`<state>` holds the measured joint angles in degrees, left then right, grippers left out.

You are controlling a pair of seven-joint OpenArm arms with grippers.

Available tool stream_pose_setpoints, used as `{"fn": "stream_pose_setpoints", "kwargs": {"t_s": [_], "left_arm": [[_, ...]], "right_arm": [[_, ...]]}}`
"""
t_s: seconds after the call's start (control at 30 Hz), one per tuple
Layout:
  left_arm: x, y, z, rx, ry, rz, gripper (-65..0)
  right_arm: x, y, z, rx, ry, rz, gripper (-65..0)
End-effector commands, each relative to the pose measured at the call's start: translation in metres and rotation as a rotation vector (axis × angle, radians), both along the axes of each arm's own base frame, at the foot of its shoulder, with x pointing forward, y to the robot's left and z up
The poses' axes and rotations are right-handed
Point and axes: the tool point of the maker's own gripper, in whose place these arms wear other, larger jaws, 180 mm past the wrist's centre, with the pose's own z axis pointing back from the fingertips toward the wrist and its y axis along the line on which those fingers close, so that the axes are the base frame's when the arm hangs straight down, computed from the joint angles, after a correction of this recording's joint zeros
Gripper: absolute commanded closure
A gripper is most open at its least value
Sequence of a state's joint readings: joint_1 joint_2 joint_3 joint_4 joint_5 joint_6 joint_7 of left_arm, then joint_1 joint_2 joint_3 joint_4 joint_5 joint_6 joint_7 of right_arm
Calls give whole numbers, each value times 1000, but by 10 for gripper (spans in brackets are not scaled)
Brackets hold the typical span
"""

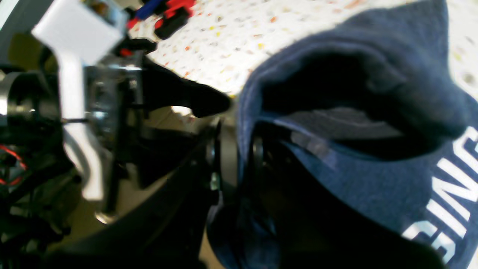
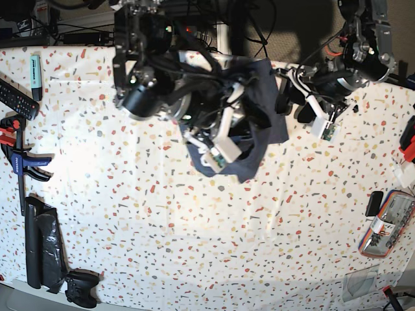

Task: Fold the T-shirt properly
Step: 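Grasp the other strip end with the right gripper and fold it over, then lift the folded bundle with both grippers and drag it across the table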

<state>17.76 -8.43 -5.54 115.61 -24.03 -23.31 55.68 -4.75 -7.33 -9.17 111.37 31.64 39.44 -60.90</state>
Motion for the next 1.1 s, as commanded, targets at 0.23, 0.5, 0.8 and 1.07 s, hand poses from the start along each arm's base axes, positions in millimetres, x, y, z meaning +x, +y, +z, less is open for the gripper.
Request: {"fn": "stream_pose_setpoints", "kwargs": {"t_s": [0.23,0.5,0.8,1.07], "left_arm": [[7,31,2,163,-43,-15,-288],[20,79,13,298,-99,39,-288],[25,90,19,328,-120,47,-288],[23,77,21,237,-111,39,-283]], "right_arm": [[-4,17,-5,38,52,32,0],[-13,21,-4,62,96,65,0],[-38,50,28,240,99,207,-289],[-37,59,32,200,52,237,-286]]}}
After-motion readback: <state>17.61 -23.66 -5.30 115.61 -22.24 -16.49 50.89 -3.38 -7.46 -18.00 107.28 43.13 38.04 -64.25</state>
